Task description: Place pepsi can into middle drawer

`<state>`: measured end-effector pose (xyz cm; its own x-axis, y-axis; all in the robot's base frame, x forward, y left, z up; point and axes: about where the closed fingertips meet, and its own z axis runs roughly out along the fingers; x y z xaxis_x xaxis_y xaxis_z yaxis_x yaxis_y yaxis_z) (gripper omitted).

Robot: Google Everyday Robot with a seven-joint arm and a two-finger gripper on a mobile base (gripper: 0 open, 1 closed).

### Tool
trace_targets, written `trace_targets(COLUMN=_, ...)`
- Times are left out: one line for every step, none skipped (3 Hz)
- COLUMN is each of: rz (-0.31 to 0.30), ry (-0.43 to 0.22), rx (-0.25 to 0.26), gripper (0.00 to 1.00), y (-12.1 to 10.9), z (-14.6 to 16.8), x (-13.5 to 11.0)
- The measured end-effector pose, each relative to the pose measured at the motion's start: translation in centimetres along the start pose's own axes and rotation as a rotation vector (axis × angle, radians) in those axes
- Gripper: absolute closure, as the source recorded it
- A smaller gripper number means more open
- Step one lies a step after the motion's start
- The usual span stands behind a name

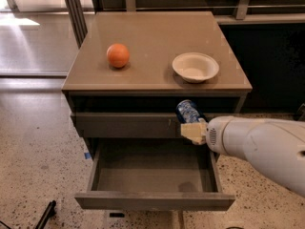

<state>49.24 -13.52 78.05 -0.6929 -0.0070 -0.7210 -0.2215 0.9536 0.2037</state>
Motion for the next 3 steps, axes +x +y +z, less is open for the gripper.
trace_targets(rz=0.07, ry=0.101, rx=0.042, gripper=1.0, y=-2.7, z=3.1, x=7.4)
trace_targets(rz=0.186, ry=0.182, rx=0.072, gripper=1.0, y=-4.8, z=5.3, x=12.5)
trace_targets(rz=0.308, ry=0.247, rx=0.085, gripper=1.0, y=-5.5, z=7.8, x=15.6)
